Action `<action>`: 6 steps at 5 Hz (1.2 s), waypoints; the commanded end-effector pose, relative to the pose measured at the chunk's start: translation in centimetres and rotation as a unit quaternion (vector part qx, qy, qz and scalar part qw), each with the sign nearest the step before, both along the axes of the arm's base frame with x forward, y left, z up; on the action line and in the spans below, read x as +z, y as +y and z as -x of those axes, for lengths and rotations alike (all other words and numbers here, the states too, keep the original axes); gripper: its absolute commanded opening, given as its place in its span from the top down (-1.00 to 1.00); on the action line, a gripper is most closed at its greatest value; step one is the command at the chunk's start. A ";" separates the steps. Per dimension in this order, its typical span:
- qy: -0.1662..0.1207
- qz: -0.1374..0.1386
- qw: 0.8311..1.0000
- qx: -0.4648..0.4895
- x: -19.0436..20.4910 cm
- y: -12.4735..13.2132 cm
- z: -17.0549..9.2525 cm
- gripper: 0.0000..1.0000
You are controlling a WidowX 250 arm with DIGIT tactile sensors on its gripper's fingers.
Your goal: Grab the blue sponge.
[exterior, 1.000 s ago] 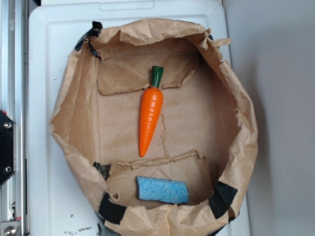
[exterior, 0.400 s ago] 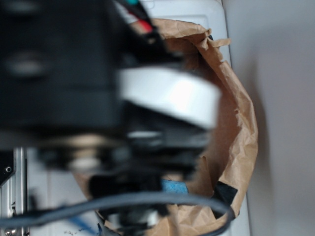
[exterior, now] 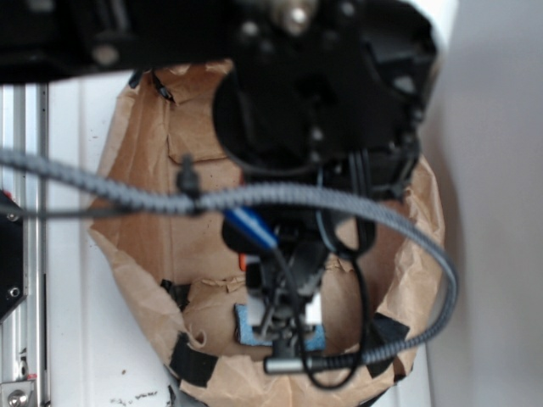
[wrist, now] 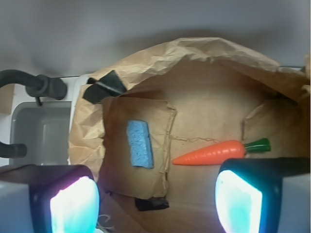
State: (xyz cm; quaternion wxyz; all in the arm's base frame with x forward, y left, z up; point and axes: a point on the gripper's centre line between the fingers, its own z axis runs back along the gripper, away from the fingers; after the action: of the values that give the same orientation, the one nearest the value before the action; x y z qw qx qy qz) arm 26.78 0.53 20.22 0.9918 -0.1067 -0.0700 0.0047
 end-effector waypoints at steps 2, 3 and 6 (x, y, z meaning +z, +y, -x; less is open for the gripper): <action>-0.028 -0.031 0.999 0.022 -1.6 1.9 0.4 -1.00; -0.039 -0.060 0.997 0.026 -4.1 2.8 0.3 -1.00; -0.053 -0.155 0.986 -0.023 -11.4 -1.5 -0.7 -1.00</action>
State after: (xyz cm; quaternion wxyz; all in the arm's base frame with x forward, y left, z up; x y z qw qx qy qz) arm 26.98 -0.75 7.66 0.9935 0.0464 -0.1001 -0.0289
